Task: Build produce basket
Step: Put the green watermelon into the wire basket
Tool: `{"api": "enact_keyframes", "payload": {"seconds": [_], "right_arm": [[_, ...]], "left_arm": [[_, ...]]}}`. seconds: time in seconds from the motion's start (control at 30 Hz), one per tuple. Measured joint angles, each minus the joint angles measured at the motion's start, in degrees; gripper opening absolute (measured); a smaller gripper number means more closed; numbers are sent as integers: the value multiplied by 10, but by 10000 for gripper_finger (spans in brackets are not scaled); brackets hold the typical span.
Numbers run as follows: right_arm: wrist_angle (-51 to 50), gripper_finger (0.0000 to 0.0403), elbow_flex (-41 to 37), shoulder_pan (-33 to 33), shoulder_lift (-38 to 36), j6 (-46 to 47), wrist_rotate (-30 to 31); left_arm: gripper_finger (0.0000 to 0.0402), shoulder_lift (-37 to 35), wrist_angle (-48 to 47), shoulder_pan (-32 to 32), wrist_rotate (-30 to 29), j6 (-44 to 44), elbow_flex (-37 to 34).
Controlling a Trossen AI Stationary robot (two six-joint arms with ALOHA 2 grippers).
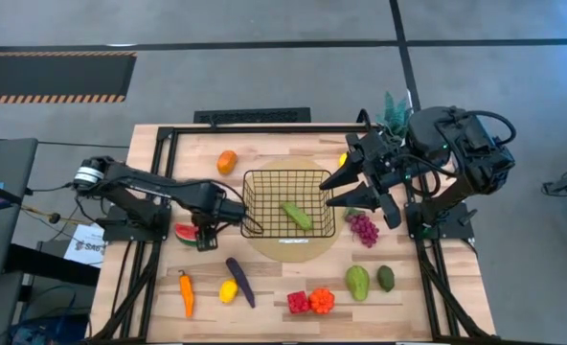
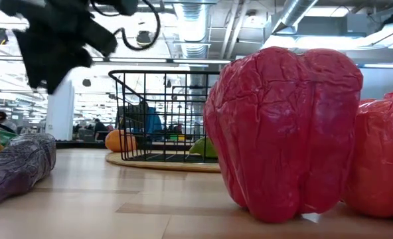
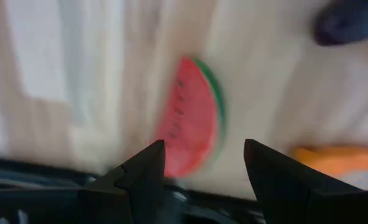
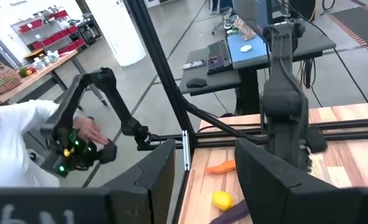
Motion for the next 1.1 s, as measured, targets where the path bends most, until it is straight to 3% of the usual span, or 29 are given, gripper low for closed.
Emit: {"api": "enact_keyframes", "payload": {"seconds": [0.13, 0.33, 0.67, 0.83, 0.97, 1.1], "right_arm": [[-6, 187, 0, 0, 0, -3, -5], [-11, 183, 0, 0, 0, -16, -15], [-8, 183, 0, 0, 1, -26, -16], [-4, 184, 0, 0, 2, -26, -16], [-4, 188, 0, 0, 2, -26, -16], [-4, 189, 0, 0, 2, -26, -16]], "left_arm": [[206, -42, -1, -32, 15, -92, 0], [206, -78, -2, -113, -31, -217, 0], [206, 13, -16, -235, -99, -231, 0], [206, 63, -50, -255, -96, -242, -27], [206, 65, 20, -254, -56, -262, -82], [206, 61, 58, -249, -70, -261, -102]]}}
